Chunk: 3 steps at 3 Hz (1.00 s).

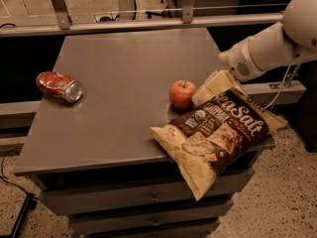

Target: Move apple near brown chip bag

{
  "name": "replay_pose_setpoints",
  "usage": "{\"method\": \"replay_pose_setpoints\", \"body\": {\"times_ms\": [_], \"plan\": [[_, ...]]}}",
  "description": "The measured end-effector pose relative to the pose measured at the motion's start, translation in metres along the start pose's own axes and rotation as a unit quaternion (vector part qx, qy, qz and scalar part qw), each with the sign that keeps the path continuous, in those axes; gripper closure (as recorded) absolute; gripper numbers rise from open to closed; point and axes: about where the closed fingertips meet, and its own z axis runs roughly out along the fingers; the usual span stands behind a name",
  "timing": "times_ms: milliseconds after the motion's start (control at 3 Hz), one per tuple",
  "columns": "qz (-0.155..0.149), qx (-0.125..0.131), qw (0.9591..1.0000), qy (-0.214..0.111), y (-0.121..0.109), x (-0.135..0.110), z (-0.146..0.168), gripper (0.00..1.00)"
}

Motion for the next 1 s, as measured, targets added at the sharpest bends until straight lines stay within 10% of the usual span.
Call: {"method": "replay_pose_setpoints", "body": {"times_ms": [667, 1000], "plan": [[-0.022, 0.054, 0.9862, -0.155, -0.088, 0.0, -0.095, 0.0], [-0.044, 0.084, 0.9791, -0.18, -0.104, -0.021, -0.127, 0.0]]}}
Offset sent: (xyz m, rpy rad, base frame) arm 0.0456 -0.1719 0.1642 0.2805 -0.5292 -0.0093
